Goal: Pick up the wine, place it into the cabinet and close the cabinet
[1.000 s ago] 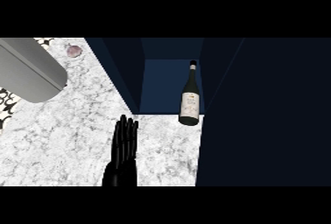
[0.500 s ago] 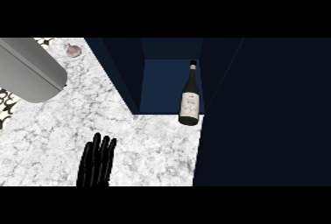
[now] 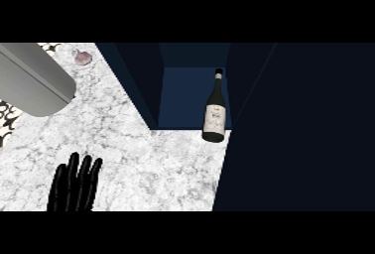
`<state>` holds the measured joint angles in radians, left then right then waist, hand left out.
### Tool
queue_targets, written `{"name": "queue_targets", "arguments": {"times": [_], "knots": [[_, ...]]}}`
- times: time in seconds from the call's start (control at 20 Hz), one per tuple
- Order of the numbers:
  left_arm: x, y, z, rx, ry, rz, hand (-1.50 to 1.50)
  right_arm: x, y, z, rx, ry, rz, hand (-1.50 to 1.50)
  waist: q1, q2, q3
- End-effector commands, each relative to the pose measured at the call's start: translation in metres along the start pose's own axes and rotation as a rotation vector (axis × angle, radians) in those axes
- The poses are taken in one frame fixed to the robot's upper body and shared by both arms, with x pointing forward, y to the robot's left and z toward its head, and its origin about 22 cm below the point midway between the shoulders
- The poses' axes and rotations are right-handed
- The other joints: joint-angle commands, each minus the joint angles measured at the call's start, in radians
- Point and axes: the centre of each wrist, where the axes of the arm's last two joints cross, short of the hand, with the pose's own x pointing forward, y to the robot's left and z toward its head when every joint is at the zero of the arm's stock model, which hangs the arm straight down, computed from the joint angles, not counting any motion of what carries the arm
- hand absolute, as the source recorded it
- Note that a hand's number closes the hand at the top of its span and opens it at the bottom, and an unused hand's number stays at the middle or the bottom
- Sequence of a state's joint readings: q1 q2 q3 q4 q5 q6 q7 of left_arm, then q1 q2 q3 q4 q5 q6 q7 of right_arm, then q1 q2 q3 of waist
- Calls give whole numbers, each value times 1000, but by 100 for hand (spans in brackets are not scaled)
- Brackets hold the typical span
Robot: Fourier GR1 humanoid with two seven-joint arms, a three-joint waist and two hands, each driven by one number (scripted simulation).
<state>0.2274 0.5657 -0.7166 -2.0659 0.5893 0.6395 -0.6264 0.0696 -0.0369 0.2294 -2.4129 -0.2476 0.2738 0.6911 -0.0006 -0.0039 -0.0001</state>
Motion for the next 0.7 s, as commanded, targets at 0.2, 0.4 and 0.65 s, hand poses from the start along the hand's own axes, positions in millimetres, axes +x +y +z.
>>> {"name": "queue_targets", "arguments": {"times": [0.2, 0.4, 0.65], "knots": [[34, 42, -8, 42, -27, -4, -150, 23, 35, 23, 254, -56, -31, 150, 7, -3, -1], [35, 51, -5, 69, -23, -2, -150, 30, 54, 28, 312, -79, -22, 150, 1, -4, -1], [41, 92, -7, 71, -18, -40, -150, 27, 80, 17, 344, -75, -59, 150, 3, -7, -2]]}}
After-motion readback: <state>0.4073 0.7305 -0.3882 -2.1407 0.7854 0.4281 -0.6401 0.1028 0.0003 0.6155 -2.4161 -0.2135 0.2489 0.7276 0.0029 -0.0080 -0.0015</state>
